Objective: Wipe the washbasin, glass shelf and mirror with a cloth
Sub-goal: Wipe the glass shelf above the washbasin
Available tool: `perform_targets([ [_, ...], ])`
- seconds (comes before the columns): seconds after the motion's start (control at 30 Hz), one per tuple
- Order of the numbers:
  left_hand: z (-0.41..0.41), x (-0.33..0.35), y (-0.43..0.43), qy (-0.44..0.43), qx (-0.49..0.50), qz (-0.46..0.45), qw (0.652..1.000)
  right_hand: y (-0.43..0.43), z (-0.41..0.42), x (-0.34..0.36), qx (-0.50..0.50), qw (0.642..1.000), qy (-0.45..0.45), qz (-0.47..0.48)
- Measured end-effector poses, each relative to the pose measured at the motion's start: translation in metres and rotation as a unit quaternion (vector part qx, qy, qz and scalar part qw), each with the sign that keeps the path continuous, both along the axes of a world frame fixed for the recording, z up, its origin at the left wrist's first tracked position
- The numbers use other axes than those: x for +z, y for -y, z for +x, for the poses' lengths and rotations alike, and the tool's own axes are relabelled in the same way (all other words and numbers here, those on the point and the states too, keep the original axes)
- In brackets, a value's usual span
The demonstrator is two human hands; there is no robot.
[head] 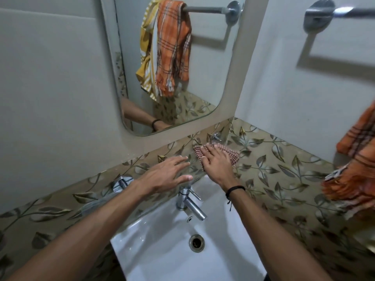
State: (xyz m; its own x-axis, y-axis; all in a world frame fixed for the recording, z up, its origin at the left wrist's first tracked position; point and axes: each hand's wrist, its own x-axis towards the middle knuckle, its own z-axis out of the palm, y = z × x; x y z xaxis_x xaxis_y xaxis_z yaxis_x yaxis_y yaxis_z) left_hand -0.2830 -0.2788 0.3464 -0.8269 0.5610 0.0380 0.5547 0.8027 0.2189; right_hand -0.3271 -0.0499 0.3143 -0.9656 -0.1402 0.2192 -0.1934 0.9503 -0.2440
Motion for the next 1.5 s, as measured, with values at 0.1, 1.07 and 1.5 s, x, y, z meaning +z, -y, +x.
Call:
perform_targets([
  [0.1,-0.017,-0.003,-0.016,-0.009,-0.007,0.015,1.0,-0.009,-0.002,-0.002,0.035,0.999,-0.011,-0.008],
  [1.07,-0.026,-0.015,-0.036,-0.003,-0.015,0.051,0.999,-0.034,-0.058,0.011,-0.124,0.991,0.039,-0.043],
  [1.5,-0.026,-0.017,-0.036,-0.005,-0.011,0.057,0.998,-0.027,-0.05,0.016,-0.105,0.993,0.048,-0.03],
])
